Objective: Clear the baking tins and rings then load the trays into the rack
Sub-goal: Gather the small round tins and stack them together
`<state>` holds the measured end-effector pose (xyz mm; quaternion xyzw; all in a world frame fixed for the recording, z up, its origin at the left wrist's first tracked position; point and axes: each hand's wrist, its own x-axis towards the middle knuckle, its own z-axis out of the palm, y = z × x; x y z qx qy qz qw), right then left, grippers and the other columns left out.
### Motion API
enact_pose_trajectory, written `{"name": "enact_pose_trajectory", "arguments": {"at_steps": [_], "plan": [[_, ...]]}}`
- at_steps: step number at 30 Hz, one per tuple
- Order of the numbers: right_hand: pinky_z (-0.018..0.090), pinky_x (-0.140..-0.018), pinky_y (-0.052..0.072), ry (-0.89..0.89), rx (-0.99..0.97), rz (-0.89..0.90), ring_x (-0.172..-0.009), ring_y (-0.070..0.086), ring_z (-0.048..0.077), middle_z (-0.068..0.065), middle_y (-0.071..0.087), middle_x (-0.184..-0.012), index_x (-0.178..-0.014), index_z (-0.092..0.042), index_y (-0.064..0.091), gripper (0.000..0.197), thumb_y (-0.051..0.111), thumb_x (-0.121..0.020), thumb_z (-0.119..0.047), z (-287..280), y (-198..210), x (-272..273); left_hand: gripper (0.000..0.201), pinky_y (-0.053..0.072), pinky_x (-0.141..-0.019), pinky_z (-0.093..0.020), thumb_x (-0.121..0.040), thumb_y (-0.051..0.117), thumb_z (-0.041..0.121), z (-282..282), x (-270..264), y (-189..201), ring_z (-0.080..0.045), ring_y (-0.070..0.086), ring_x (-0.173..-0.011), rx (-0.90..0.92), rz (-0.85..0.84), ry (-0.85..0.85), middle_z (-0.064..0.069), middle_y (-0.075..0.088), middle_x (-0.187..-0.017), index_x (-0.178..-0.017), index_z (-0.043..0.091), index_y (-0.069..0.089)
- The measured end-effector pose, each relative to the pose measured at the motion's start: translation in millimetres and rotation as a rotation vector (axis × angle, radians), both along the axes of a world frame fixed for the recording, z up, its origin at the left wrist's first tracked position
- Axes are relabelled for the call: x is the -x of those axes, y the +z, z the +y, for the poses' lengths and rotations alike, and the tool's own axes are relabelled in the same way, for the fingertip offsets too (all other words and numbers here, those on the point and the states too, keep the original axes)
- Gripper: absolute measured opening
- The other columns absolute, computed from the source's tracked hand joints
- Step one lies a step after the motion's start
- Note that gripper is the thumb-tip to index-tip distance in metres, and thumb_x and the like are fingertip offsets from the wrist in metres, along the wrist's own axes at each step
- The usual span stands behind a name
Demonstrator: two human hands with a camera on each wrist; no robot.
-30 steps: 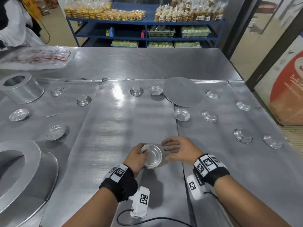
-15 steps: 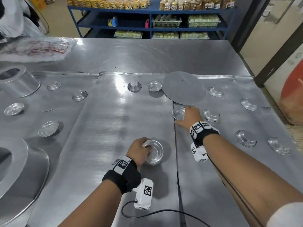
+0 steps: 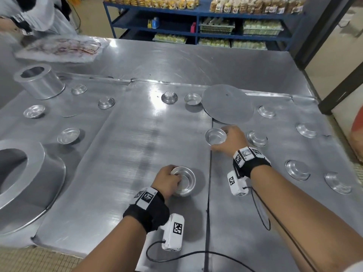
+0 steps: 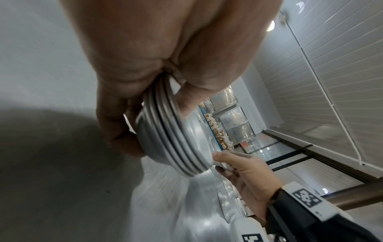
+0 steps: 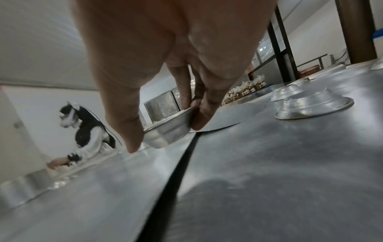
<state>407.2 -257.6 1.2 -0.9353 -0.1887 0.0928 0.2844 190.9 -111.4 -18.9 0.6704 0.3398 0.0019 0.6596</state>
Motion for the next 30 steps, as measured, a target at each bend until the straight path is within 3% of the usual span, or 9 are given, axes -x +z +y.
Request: {"name": "enact_pose_trajectory", "arguments": {"at_steps": [4,8,12,14,17,20,23,27,30], "plan": [[0.034,-0.092,0.052,0.044,-0.086,0.026,-0.100,0.060,0.019,0.003,0.058,-0.116,-0.121,-0.015,0.063,0.085,0.094,-0.045,-0.039,-4.6,18.5,44.6,0.030,0.047,-0.070,-0.036,-0.061,0.063,0.016,-0.9,7.8,1.3,-0.025,0.062,-0.076,0.162,0.051,0.067,-0.005,0.069,-0.075,-0.089,0.012,0.073],[0.032,-0.095,0.050,0.126,-0.120,0.025,-0.104,0.060,0.018,-0.002,0.054,-0.114,-0.124,-0.017,0.060,0.088,0.096,-0.046,-0.038,-5.8,36.5,91.3,0.034,0.054,-0.087,-0.049,-0.067,0.073,0.040,5.6,11.0,2.6,-0.034,0.070,-0.094,0.213,0.030,0.104,-0.011,0.075,-0.093,-0.088,0.014,0.076],[0.032,-0.093,0.052,0.135,-0.146,0.024,-0.101,0.062,0.014,-0.006,0.056,-0.112,-0.123,-0.021,0.061,0.087,0.092,-0.045,-0.043,-7.2,49.0,134.1,0.077,0.054,-0.094,-0.053,-0.063,0.068,0.075,11.0,18.2,9.3,-0.034,0.072,-0.099,0.246,0.007,0.082,-0.014,0.076,-0.103,-0.107,0.012,0.074],[0.032,-0.093,0.052,0.150,-0.151,0.016,-0.101,0.062,0.013,-0.007,0.056,-0.113,-0.122,-0.023,0.062,0.086,0.090,-0.044,-0.045,-6.1,52.8,153.9,0.085,0.055,-0.094,-0.053,-0.060,0.070,0.082,12.1,22.7,14.6,-0.035,0.072,-0.098,0.245,-0.007,0.025,-0.014,0.076,-0.102,-0.108,0.012,0.074],[0.031,-0.095,0.052,0.165,-0.131,0.023,-0.102,0.060,0.010,-0.008,0.054,-0.115,-0.125,-0.023,0.061,0.087,0.088,-0.045,-0.048,-3.5,53.6,176.9,0.077,0.057,-0.087,-0.052,-0.060,0.079,0.070,9.5,29.3,26.3,-0.036,0.073,-0.089,0.228,-0.033,-0.025,-0.016,0.076,-0.096,-0.103,0.007,0.072],[0.026,-0.095,0.050,0.155,-0.126,0.026,-0.103,0.059,0.009,-0.007,0.053,-0.117,-0.125,-0.022,0.061,0.086,0.090,-0.049,-0.046,-2.8,53.3,195.2,0.053,0.059,-0.070,-0.041,-0.068,0.084,0.041,3.6,36.5,29.5,-0.031,0.070,-0.079,0.219,-0.015,-0.039,-0.017,0.072,-0.094,-0.104,0.005,0.067],[0.027,-0.093,0.052,0.144,-0.116,0.023,-0.101,0.060,0.009,-0.008,0.054,-0.114,-0.121,-0.025,0.062,0.078,0.089,-0.050,-0.046,-3.6,53.8,211.3,0.033,0.053,-0.062,-0.034,-0.076,0.080,0.018,0.6,43.7,27.0,-0.029,0.067,-0.071,0.187,-0.023,-0.094,-0.018,0.071,-0.090,-0.102,0.004,0.066],[0.025,-0.089,0.052,0.133,-0.093,0.031,-0.096,0.060,0.009,-0.008,0.056,-0.109,-0.114,-0.028,0.064,0.074,0.092,-0.048,-0.046,-9.3,53.1,227.1,0.022,0.050,-0.054,-0.030,-0.083,0.069,0.004,-4.7,47.1,20.0,-0.026,0.065,-0.068,0.129,-0.027,-0.181,-0.017,0.069,-0.087,-0.105,0.003,0.064],[0.025,-0.087,0.052,0.105,-0.108,0.036,-0.095,0.061,0.009,-0.008,0.057,-0.108,-0.113,-0.026,0.065,0.076,0.094,-0.046,-0.046,-17.0,49.1,234.9,0.031,0.051,-0.055,-0.031,-0.072,0.068,0.009,-12.8,45.5,14.8,-0.029,0.066,-0.072,0.084,-0.045,-0.229,-0.020,0.070,-0.091,-0.102,0.004,0.065]]}}
